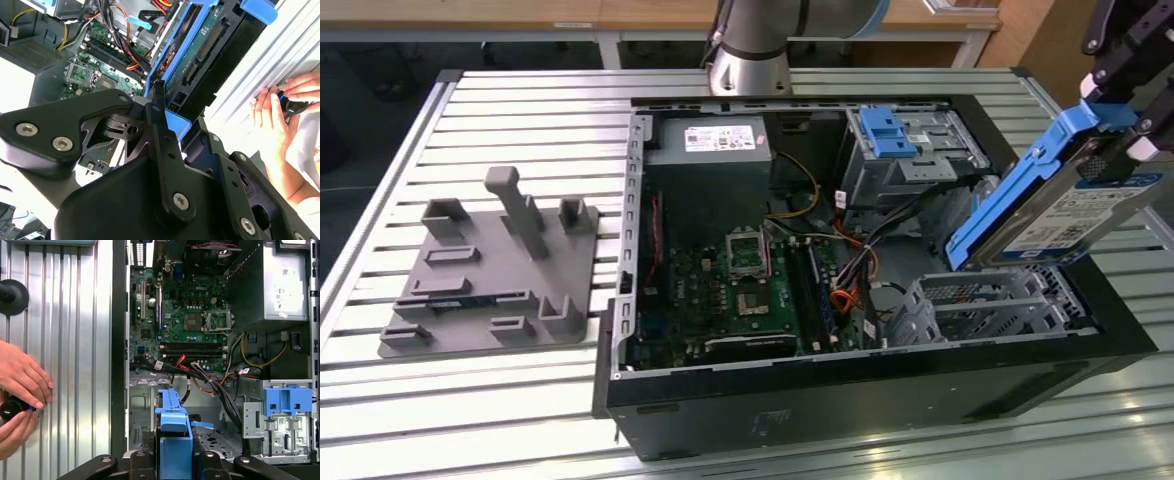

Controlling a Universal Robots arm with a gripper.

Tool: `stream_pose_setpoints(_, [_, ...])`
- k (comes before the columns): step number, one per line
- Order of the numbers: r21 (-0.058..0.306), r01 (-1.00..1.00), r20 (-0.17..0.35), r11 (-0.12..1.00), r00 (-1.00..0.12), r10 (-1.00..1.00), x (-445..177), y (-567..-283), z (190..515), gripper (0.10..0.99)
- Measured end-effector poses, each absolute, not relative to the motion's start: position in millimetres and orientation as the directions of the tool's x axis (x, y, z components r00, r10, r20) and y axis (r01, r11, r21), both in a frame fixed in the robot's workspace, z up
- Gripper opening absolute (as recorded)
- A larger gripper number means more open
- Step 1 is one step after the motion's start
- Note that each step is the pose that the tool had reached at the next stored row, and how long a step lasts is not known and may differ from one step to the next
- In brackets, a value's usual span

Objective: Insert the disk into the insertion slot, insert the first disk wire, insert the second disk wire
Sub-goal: 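Insert the disk into the insertion slot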

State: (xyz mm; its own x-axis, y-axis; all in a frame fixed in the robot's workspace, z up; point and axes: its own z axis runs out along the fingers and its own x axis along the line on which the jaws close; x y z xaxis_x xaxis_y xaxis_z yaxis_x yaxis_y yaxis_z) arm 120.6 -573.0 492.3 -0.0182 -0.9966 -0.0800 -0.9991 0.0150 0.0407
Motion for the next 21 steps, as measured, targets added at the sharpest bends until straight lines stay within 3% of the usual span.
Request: stream_pose_setpoints(21, [0.041, -0.999, -0.080, 0.015, -0.018, -0.997, 121.1, -573.1, 480.0, 0.365])
